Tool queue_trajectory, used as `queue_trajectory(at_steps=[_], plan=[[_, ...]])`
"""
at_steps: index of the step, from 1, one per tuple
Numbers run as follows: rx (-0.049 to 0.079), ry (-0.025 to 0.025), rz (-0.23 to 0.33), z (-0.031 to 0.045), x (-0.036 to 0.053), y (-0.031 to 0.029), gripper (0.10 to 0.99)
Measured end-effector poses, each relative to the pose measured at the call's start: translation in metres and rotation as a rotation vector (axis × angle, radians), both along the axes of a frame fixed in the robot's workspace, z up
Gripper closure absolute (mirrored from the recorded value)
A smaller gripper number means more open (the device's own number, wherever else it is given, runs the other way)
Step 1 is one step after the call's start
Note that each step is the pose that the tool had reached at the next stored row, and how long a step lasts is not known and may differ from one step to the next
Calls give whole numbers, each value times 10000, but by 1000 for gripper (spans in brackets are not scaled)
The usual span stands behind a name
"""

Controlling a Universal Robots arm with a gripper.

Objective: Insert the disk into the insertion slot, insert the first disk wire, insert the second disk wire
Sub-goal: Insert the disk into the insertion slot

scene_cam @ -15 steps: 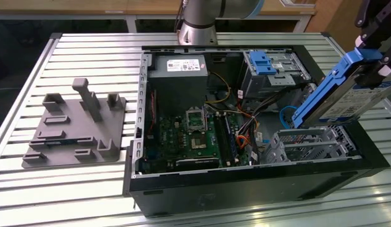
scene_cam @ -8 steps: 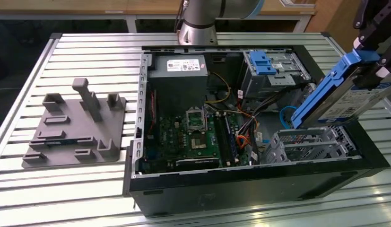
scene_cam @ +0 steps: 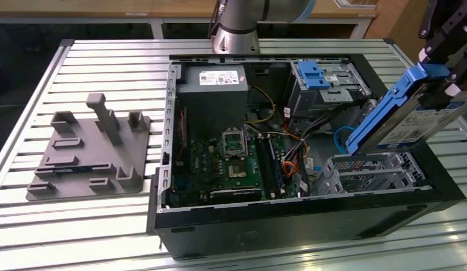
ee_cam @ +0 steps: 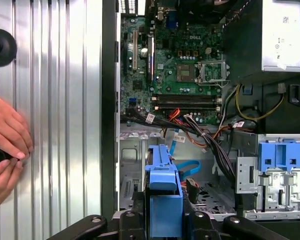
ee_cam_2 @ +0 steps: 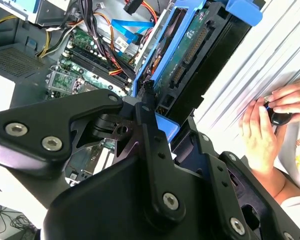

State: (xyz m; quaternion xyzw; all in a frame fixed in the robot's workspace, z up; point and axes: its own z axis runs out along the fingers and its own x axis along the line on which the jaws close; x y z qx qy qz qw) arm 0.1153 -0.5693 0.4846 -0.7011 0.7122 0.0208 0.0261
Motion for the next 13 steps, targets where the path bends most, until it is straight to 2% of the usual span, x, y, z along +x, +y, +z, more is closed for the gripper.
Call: queue_trajectory(at_steps=[13], plan=[[0,0,-66,-82,-25,10,725]])
